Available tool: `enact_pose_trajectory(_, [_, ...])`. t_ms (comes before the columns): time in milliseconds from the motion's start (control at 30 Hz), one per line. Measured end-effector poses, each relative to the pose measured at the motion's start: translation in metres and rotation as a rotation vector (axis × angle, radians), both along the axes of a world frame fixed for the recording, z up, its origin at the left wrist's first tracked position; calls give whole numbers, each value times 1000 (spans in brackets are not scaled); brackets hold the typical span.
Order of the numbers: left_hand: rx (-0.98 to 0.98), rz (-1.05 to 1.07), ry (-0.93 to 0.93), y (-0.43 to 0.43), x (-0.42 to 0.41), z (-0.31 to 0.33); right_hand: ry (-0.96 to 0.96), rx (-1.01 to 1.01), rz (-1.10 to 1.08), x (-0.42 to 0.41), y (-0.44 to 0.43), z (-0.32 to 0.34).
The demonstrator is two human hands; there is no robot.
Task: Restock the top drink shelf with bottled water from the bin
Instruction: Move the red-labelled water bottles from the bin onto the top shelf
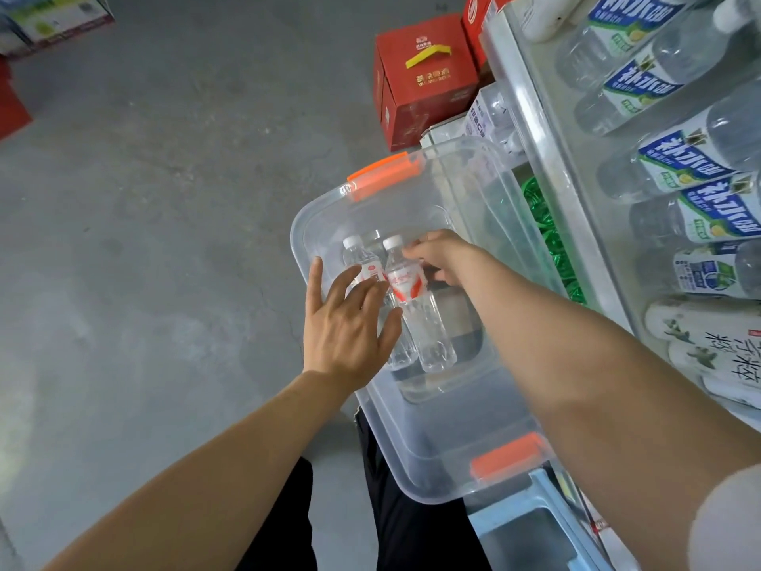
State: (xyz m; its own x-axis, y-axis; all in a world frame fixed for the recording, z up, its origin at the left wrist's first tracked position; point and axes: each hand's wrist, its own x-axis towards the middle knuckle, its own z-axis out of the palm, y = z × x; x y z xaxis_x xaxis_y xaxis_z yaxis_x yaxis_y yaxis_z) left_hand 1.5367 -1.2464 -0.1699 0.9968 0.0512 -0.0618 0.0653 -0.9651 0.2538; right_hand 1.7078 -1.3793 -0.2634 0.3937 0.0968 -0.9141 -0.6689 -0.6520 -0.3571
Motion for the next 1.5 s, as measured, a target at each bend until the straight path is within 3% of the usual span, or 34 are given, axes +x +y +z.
enact_pose_trajectory(400, [18, 9, 27, -2, 1, 4, -98, 34, 171, -24, 2, -1])
enact_pose_trajectory(667, [26, 11, 8, -2, 0, 3, -86, 78, 146, -28, -20, -4])
enact_pose_trajectory(1000, [50, 0, 62, -1, -1, 0, -183, 162, -42, -50, -59, 40])
enact_pose_trajectory(1300, [122, -66, 269, 12, -6, 6, -321, 221, -368, -97, -85, 122])
enact_pose_trajectory(1500, [-31, -149, 444, 22, 2, 37, -468, 204, -561, -144, -97, 191])
